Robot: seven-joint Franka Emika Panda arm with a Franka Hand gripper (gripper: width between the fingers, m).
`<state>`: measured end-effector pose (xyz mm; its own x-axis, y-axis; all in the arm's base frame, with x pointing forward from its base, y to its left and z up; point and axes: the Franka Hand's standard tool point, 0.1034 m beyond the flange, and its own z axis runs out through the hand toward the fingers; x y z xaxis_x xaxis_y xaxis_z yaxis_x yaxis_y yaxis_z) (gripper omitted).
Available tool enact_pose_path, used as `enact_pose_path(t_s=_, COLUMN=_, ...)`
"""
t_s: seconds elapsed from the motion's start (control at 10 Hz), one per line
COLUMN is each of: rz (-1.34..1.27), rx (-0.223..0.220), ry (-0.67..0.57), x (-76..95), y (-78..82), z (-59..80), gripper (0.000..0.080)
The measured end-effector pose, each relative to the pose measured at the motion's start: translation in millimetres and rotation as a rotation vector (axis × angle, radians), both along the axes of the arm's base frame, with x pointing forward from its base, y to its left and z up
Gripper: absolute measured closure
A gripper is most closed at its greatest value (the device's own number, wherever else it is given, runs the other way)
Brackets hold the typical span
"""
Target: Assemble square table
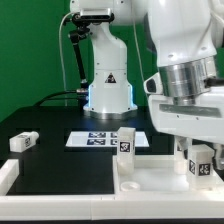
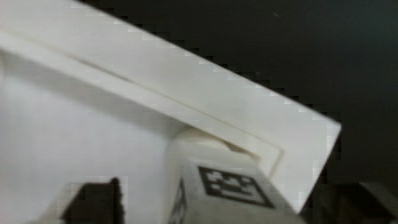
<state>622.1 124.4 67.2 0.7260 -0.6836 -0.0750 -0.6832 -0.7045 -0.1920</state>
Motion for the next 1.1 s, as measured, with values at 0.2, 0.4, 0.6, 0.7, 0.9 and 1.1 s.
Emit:
enact_pose_path(t_s=0.2, rz=0.201, rx=-0.025, ry=-0.029, x=-0.2, y=-0.4, z=0.3, gripper=0.0158)
enact_pose_path(t_s=0.4, rz=0.346, rx=-0.041, ry=-0.055, x=-0.2, y=-1.9, z=0.2, gripper=0.0151)
enact_pose_path(t_s=0.6, rz=0.812, rx=-0.131, ry=-0.139, x=4.1, y=-6.3, z=3.7, gripper=0.015)
enact_pose_path(t_s=0.7, rz=0.935, rx=-0.139, ry=-0.152, x=4.3, y=-6.6, z=1.6, gripper=0.015)
enact_pose_path(t_s=0.9, rz=0.876, rx=-0.134, ry=-0.143, x=4.0, y=-6.5, z=0.9, gripper=0.0277)
enact_pose_path(t_s=1.1, rz=0.816, rx=-0.13, ry=-0.134, x=3.9, y=-6.5, z=0.7, gripper=0.0419)
